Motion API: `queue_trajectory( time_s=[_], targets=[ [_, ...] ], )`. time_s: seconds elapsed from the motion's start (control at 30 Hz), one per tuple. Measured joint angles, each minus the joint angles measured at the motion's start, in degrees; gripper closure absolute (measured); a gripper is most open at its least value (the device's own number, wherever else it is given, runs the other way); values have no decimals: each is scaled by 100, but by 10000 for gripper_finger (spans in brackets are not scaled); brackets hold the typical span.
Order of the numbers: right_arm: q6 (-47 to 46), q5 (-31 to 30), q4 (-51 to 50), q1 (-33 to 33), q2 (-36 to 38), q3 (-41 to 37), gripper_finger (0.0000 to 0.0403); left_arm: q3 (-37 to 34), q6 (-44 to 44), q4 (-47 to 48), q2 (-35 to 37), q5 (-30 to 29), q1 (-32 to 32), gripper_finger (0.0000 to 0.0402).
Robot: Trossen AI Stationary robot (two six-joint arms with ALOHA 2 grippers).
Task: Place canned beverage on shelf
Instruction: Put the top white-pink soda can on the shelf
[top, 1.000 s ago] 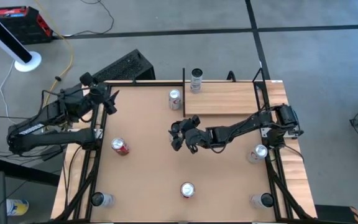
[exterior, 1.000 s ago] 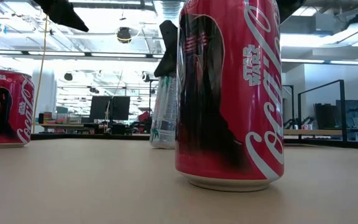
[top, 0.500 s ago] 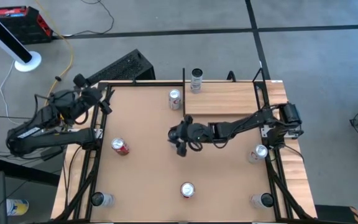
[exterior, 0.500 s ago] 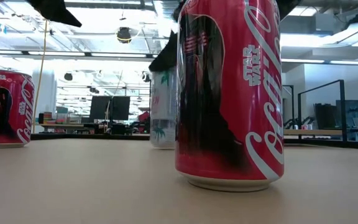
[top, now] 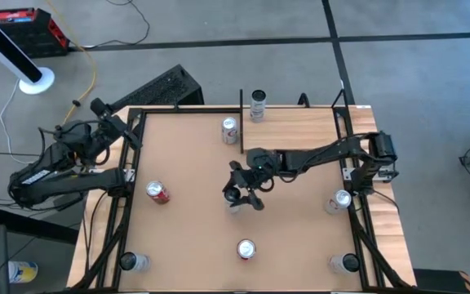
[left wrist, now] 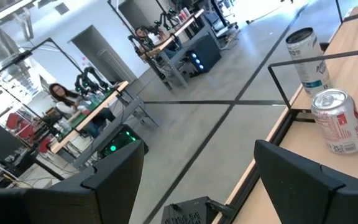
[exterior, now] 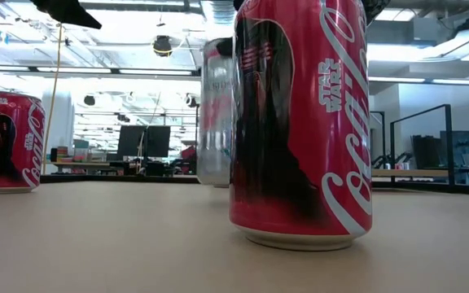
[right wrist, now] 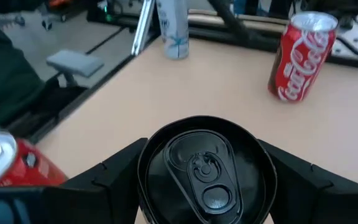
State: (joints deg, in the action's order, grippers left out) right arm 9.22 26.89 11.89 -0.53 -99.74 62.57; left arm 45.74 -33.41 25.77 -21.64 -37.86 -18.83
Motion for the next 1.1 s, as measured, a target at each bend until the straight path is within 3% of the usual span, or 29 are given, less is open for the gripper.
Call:
queue_trajectory(
  time_s=[0.5, 0.7, 0.87, 1.1],
  targets=[
    [129, -109, -305, 20, 6, 0, 109, -1, 0, 5, -4, 36, 0, 111],
    [141, -767, -246, 124, 17, 9, 68, 0, 0, 6, -4, 37, 0, 111],
    [181, -766, -267, 163, 24, 11, 35, -1, 0, 6, -4, 41, -2, 111],
    [103, -763, -520, 179, 15, 372, 30, 0, 0, 6, -4, 41, -2, 111]
  ],
)
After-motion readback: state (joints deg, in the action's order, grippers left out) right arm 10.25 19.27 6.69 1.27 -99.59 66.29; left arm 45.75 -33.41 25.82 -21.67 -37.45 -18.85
